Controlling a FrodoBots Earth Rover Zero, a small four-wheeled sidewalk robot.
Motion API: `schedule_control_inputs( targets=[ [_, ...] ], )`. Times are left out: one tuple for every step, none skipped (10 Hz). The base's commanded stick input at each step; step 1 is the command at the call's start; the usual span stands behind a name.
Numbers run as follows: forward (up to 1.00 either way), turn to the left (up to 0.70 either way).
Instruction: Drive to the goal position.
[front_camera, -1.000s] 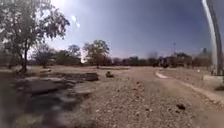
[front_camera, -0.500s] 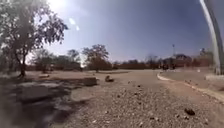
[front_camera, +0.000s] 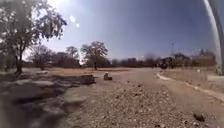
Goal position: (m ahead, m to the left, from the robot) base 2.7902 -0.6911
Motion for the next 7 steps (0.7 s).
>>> schedule_control_inputs(
  targets=[
    [0.50, -0.32],
    [0.50, -0.43],
    [0.50, -0.50],
    [0.50, -0.50],
    [0.50, -0.50],
    [0.50, -0.50],
    [0.50, -0.50]
  ],
)
